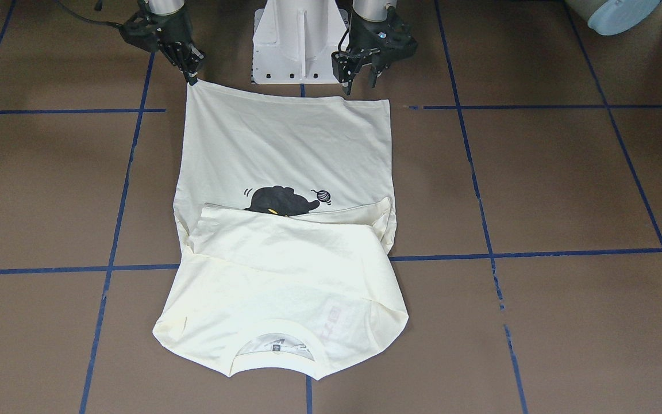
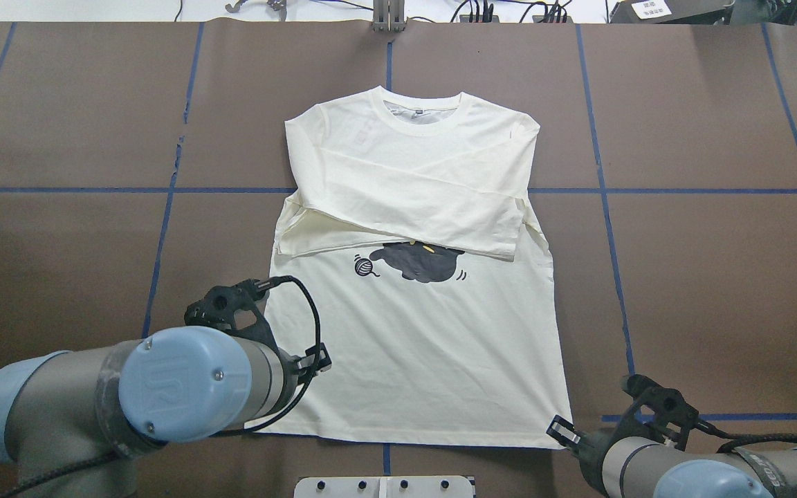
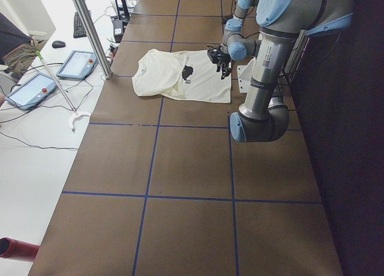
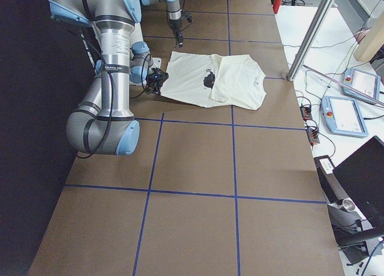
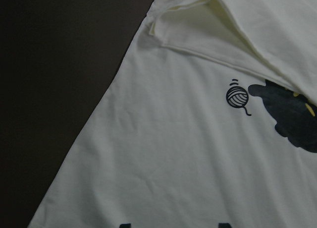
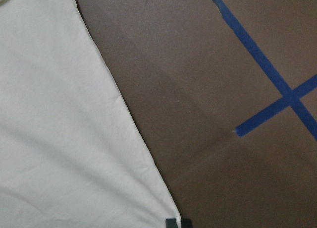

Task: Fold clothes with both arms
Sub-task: 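Position both grippers at the hem corners nearest the robot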

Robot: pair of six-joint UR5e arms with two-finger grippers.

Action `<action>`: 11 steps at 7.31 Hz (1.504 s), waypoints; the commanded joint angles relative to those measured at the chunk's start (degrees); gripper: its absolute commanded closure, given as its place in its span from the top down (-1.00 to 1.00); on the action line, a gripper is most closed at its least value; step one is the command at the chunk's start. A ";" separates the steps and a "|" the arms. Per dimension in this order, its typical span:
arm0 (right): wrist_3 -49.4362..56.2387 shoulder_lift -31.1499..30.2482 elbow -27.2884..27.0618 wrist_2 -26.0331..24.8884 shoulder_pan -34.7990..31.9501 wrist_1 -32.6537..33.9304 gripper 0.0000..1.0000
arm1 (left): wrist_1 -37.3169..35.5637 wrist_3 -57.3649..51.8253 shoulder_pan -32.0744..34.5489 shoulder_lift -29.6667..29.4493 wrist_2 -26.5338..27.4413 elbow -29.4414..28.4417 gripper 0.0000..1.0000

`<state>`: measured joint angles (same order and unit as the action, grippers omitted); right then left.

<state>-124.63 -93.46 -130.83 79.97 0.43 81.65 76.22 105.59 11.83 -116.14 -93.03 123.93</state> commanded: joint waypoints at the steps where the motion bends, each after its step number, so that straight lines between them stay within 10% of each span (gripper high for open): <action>1: 0.00 -0.31 -0.13 -0.08 0.09 0.00 -1.00 | -1.43 0.41 -3.04 5.13 -0.13 0.00 0.33; 5: 0.00 -0.23 0.22 -0.60 0.27 0.09 -1.00 | 5.12 -0.73 -2.17 5.57 -0.65 -2.99 0.05; 11: 0.26 -0.05 0.48 -0.52 0.27 0.09 -1.00 | 13.67 -5.83 3.47 5.58 -16.12 -12.11 -0.01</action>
<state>-124.45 -93.54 -130.39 79.45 0.69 81.74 87.10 99.86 14.91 -110.57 -107.14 114.45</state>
